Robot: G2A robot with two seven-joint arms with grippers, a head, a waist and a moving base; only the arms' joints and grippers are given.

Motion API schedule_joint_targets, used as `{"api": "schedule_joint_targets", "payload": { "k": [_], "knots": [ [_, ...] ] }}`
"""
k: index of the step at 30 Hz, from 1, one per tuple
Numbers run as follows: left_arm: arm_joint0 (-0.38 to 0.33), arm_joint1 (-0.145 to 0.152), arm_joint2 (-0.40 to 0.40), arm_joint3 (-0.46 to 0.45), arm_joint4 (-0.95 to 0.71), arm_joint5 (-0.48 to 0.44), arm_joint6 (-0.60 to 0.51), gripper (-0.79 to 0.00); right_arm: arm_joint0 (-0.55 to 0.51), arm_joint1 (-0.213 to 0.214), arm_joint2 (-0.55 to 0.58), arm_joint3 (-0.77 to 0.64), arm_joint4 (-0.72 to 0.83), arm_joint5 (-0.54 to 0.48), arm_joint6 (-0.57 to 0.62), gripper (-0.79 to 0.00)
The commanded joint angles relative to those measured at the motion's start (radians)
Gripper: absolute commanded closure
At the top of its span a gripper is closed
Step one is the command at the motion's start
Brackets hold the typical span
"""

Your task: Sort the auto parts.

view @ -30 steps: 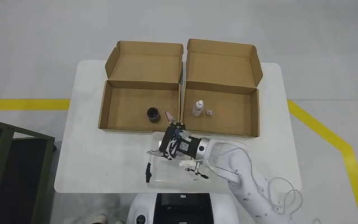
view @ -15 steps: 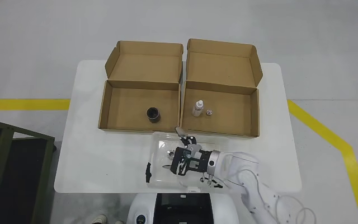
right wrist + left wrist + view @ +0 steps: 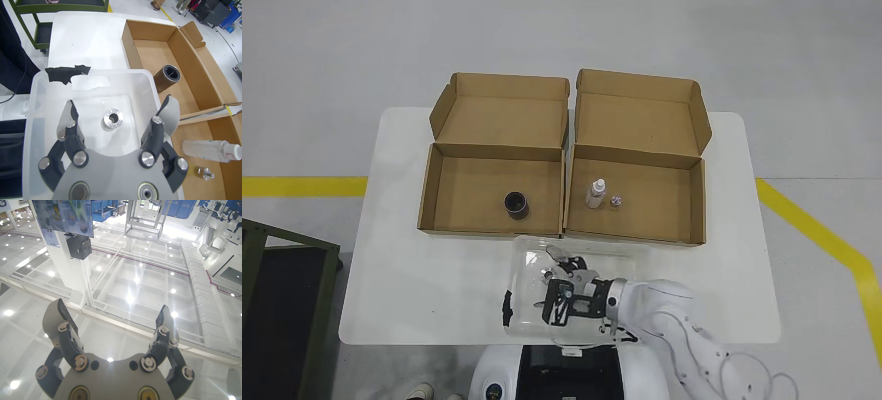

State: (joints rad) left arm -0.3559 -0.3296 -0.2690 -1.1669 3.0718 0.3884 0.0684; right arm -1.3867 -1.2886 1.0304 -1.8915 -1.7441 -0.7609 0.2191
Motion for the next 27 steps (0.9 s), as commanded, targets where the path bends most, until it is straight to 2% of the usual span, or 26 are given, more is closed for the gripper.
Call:
{"api": "schedule_joint_targets", "payload": {
  "k": [1,3,6,14,20,25,27],
  "knots": [
    [0.000,0.000,0.000,0.000,0.000,0.000,0.000,-0.785,0.004,0.002,-0.005,0.012,-0.011,0.005,0.001,-0.526],
    [0.000,0.000,0.000,0.000,0.000,0.000,0.000,-0.785,0.008,0.003,-0.007,0.027,-0.014,0.012,-0.001,-0.496],
    [0.000,0.000,0.000,0.000,0.000,0.000,0.000,-0.785,0.017,0.004,-0.014,0.041,-0.030,0.022,0.001,-0.526],
    [0.000,0.000,0.000,0.000,0.000,0.000,0.000,-0.785,0.035,0.007,-0.034,0.086,-0.056,0.054,-0.002,-0.496],
    [0.000,0.000,0.000,0.000,0.000,0.000,0.000,-0.785,0.053,0.006,-0.056,0.118,-0.067,0.069,-0.004,-0.517],
    [0.000,0.000,0.000,0.000,0.000,0.000,0.000,-0.785,0.075,0.003,-0.071,0.156,-0.057,0.088,0.002,-0.471],
    [0.000,0.000,0.000,0.000,0.000,0.000,0.000,-0.785,0.084,0.002,-0.077,0.172,-0.053,0.092,0.005,-0.425]
  ]
}}
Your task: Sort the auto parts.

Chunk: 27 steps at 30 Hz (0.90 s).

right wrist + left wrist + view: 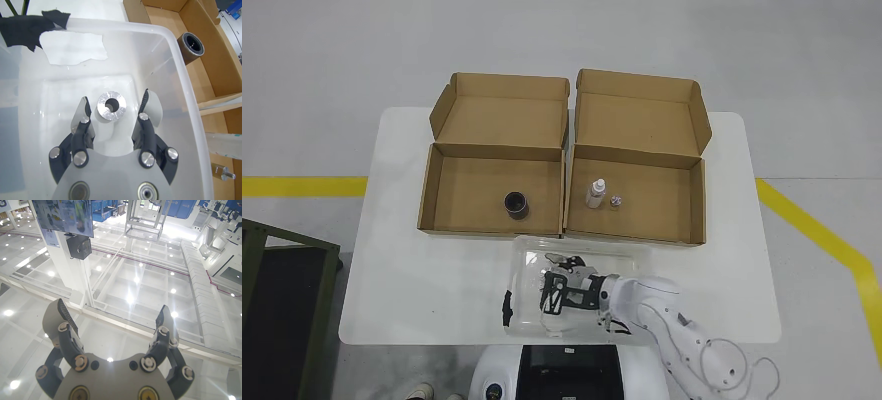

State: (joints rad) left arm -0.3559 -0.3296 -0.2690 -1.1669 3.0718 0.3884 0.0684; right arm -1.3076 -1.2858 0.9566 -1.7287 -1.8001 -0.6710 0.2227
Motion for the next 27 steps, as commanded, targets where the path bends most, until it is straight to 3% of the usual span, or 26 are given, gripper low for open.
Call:
{"api": "schedule_joint_targets", "payload": {
  "k": [1,8,10,12,13,27],
  "knots": [
    [0.000,0.000,0.000,0.000,0.000,0.000,0.000,-0.785,0.009,-0.001,-0.006,0.014,0.004,0.004,0.003,-0.409],
    [0.000,0.000,0.000,0.000,0.000,0.000,0.000,-0.785,0.021,-0.002,-0.019,0.031,0.017,0.005,0.007,-0.339],
    [0.000,0.000,0.000,0.000,0.000,0.000,0.000,-0.785,0.022,-0.001,-0.021,0.032,0.022,0.006,0.009,-0.240],
    [0.000,0.000,0.000,0.000,0.000,0.000,0.000,-0.785,0.022,-0.001,-0.022,0.031,0.028,0.005,0.009,-0.022],
    [0.000,0.000,0.000,0.000,0.000,0.000,0.000,-0.785,0.022,0.000,-0.022,0.030,0.032,0.003,0.009,0.000],
    [0.000,0.000,0.000,0.000,0.000,0.000,0.000,-0.785,-0.029,0.018,0.042,-0.104,0.186,-0.053,0.028,0.000]
  ]
}}
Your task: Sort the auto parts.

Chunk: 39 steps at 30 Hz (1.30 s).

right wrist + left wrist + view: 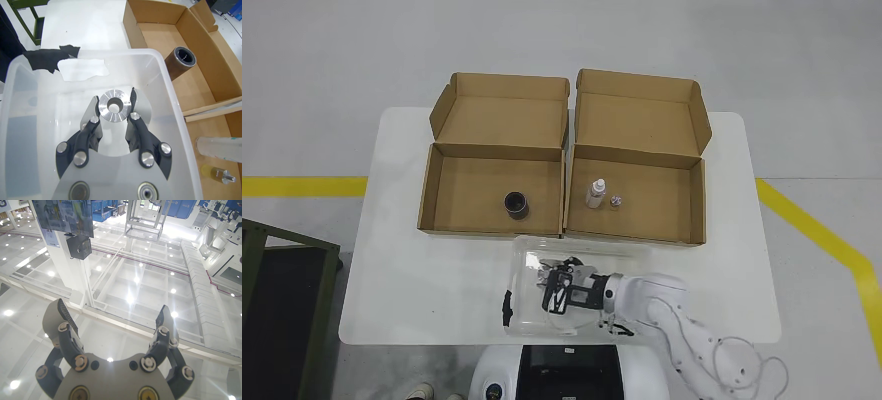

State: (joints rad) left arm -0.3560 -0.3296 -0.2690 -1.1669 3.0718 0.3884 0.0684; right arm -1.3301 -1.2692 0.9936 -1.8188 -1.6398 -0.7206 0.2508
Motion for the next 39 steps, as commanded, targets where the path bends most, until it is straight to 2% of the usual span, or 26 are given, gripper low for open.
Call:
{"api": "schedule_joint_targets", "payload": {
  "k": [1,3,12,17,26,39],
  "knots": [
    [0.000,0.000,0.000,0.000,0.000,0.000,0.000,-0.785,-0.012,0.002,0.010,-0.026,0.050,-0.007,0.003,0.000],
    [0.000,0.000,0.000,0.000,0.000,0.000,0.000,-0.785,-0.022,0.003,0.020,-0.048,0.099,-0.012,0.013,0.000],
    [0.000,0.000,0.000,0.000,0.000,0.000,0.000,-0.785,-0.041,0.002,0.049,-0.114,0.499,0.011,0.092,0.000],
    [0.000,0.000,0.000,0.000,0.000,0.000,0.000,-0.785,-0.022,0.005,0.068,-0.131,0.585,0.035,0.132,0.000],
    [0.000,0.000,0.000,0.000,0.000,0.000,0.000,-0.785,-0.040,0.010,0.135,-0.117,0.839,0.127,0.111,0.000],
    [0.000,0.000,0.000,0.000,0.000,0.000,0.000,-0.785,-0.099,0.031,0.246,-0.201,1.084,0.163,0.132,0.000]
  ]
}}
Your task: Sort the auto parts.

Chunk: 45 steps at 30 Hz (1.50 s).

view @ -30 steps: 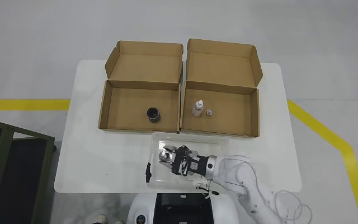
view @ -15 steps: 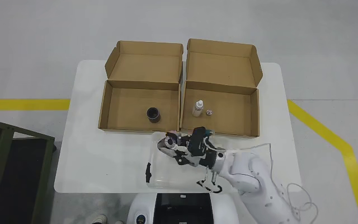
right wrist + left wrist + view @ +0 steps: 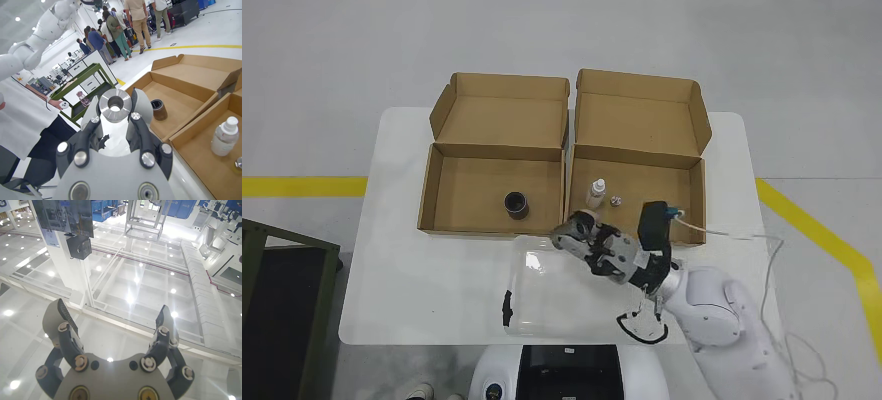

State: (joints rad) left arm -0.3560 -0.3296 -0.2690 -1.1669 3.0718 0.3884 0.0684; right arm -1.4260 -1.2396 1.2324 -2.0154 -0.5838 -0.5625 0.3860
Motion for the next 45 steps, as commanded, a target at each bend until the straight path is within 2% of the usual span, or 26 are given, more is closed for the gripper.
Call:
{"api": "schedule_joint_targets", "payload": {
  "k": [1,8,21,29,34,40,45],
  "knots": [
    [0.000,0.000,0.000,0.000,0.000,0.000,0.000,-0.785,-0.007,0.002,0.014,-0.008,0.053,0.010,-0.005,0.000],
    [0.000,0.000,0.000,0.000,0.000,0.000,0.000,-0.785,-0.023,0.007,0.056,-0.029,0.217,0.029,-0.030,0.000],
    [0.000,0.000,0.000,0.000,0.000,0.000,0.000,-0.785,-0.049,0.016,0.084,-0.050,0.214,0.031,-0.032,0.000],
    [0.000,0.000,0.000,0.000,0.000,0.000,0.000,-0.785,-0.029,0.014,0.019,-0.030,0.039,0.028,-0.039,0.000],
    [0.000,0.000,0.000,0.000,0.000,0.000,0.000,-0.785,0.008,0.006,-0.055,-0.012,-0.112,0.094,-0.068,0.000],
    [0.000,0.000,0.000,0.000,0.000,0.000,0.000,-0.785,0.093,-0.009,-0.152,0.053,-0.259,0.157,-0.086,0.000],
    [0.000,0.000,0.000,0.000,0.000,0.000,0.000,-0.785,0.172,-0.021,-0.226,0.118,-0.386,0.168,-0.082,0.000]
  ]
}}
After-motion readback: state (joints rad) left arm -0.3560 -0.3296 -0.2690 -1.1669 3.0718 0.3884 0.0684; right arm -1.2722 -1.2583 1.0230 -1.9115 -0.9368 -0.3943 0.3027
